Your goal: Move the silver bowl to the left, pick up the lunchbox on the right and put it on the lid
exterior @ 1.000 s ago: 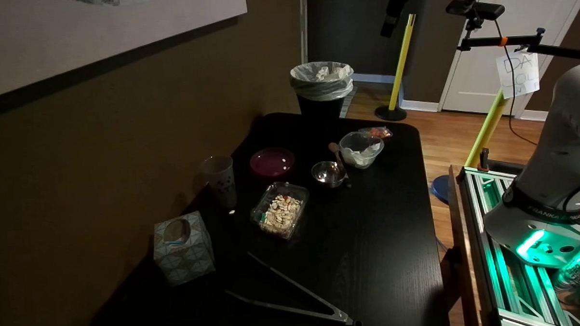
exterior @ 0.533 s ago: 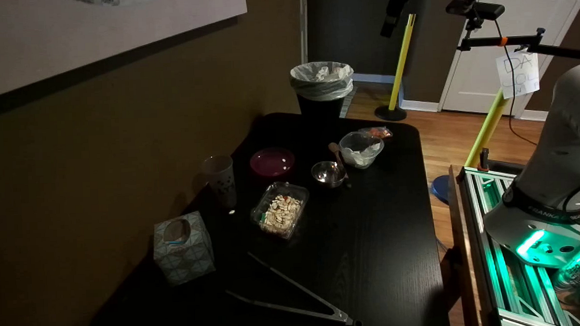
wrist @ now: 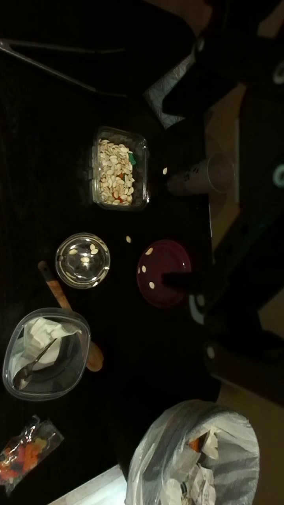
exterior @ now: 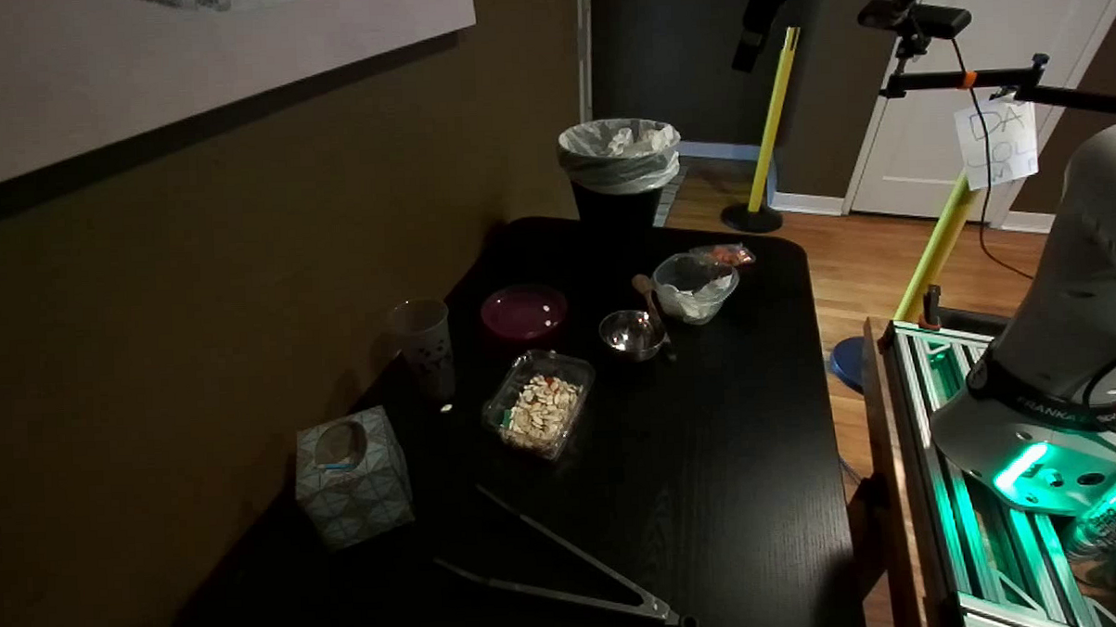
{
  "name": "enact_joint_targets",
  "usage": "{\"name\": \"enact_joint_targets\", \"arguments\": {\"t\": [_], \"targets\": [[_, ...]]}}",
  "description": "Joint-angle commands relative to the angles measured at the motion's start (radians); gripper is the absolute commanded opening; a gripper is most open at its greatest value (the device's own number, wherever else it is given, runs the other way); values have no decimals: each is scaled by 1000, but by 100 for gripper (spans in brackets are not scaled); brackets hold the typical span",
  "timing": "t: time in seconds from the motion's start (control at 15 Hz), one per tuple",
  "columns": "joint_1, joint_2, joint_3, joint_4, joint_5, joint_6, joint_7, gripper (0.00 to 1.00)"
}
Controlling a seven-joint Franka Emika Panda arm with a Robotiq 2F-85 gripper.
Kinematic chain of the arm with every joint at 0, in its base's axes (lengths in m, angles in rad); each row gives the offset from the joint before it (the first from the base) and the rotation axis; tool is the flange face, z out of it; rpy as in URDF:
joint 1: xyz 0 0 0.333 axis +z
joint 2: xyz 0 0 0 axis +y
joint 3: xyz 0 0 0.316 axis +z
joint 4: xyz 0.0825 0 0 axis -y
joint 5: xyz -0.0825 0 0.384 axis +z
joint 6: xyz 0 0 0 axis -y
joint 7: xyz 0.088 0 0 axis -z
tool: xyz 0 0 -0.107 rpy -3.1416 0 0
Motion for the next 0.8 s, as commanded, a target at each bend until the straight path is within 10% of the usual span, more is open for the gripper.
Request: {"name": "enact_joint_targets", "arguments": {"t": [0.0, 0.73], "targets": [[-13, 4, 25, -16, -11, 54, 63, 100], [-172, 268, 48, -209, -54, 289, 390, 100]]}}
